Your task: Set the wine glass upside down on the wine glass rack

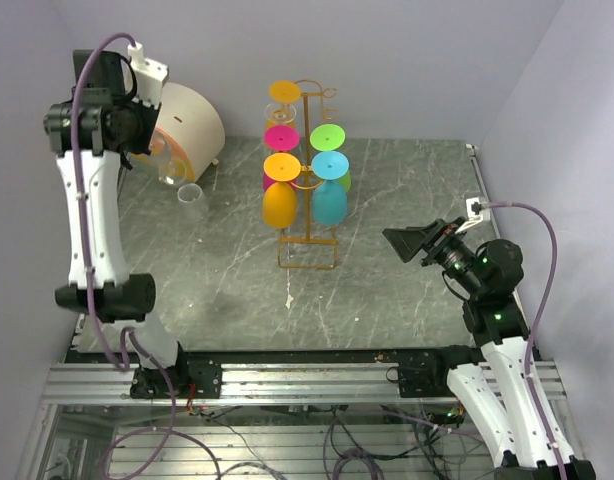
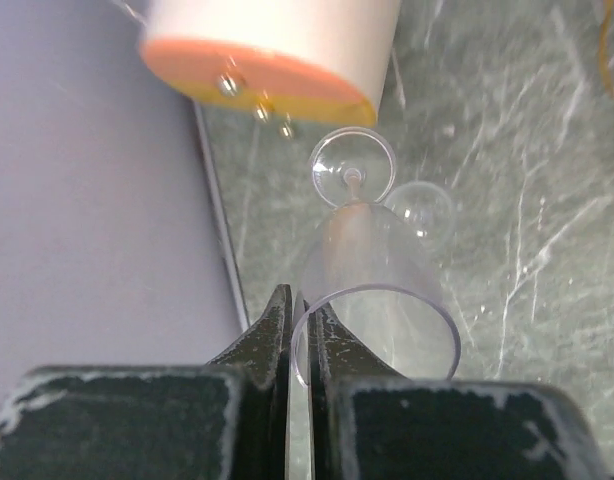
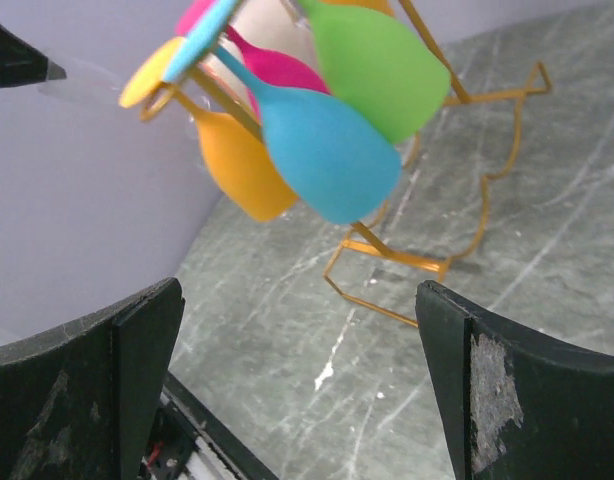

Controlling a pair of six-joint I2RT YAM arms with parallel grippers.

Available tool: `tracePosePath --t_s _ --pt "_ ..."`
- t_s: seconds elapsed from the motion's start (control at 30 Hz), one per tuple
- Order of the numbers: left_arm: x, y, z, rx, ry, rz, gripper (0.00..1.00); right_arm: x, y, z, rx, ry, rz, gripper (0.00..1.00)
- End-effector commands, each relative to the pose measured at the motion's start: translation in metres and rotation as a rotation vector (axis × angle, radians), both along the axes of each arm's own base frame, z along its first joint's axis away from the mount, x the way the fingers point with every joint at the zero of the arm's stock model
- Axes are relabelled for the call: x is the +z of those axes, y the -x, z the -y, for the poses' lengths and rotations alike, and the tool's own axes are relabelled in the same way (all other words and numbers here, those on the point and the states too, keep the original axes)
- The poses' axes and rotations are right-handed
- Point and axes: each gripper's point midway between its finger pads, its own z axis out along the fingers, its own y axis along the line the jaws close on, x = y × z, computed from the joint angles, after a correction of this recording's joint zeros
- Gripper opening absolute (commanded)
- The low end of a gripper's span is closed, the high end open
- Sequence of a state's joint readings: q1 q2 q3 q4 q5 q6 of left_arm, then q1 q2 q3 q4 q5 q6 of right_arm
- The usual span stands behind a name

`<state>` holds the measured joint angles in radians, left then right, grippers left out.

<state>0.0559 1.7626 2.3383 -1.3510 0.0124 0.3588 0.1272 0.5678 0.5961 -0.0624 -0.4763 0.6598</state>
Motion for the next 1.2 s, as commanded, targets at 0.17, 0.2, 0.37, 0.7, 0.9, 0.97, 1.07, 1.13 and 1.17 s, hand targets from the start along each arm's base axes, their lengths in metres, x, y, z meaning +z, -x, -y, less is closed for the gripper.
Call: tracePosePath --t_s 0.17,0.2,0.37,0.7,0.9,0.97,1.07,1.13,1.17 --pt "0.134 0.066 0.007 0.036 -0.044 0.481 0.07 0.091 0.034 -0.012 0.101 -0.135 0.175 1.0" --pt "0.147 0.071 0.012 0.016 -0.026 0.545 0.07 0.102 0.036 -0.014 0.117 -0.163 0.189 1.0" --pt "0.201 0.079 0.035 -0.061 0.097 0.799 0.07 0.165 0.034 -0.015 0.145 -0.476 0.153 1.0" --pt "0.254 0.087 0.077 -0.241 0.295 1.035 0.07 0.276 -0.011 -0.085 0.389 -0.816 0.02 0.9" --pt "0.263 0.097 0.086 -0.286 0.367 1.138 0.07 0.293 -0.044 -0.185 0.45 -0.866 -0.108 0.84" --pt "0.261 0.099 0.086 -0.292 0.39 1.164 0.07 0.289 -0.055 -0.209 0.483 -0.934 -0.163 0.82" --pt "0.26 0.103 0.087 -0.303 0.438 1.198 0.07 0.289 -0.065 -0.232 0.516 -1.051 -0.153 0.78" --pt "0.258 0.105 0.087 -0.298 0.478 1.211 0.07 0.288 -0.074 -0.24 0.479 -1.107 -0.121 0.76" --pt "0.256 0.105 0.087 -0.295 0.499 1.211 0.07 0.286 -0.08 -0.243 0.45 -1.12 -0.108 0.76"
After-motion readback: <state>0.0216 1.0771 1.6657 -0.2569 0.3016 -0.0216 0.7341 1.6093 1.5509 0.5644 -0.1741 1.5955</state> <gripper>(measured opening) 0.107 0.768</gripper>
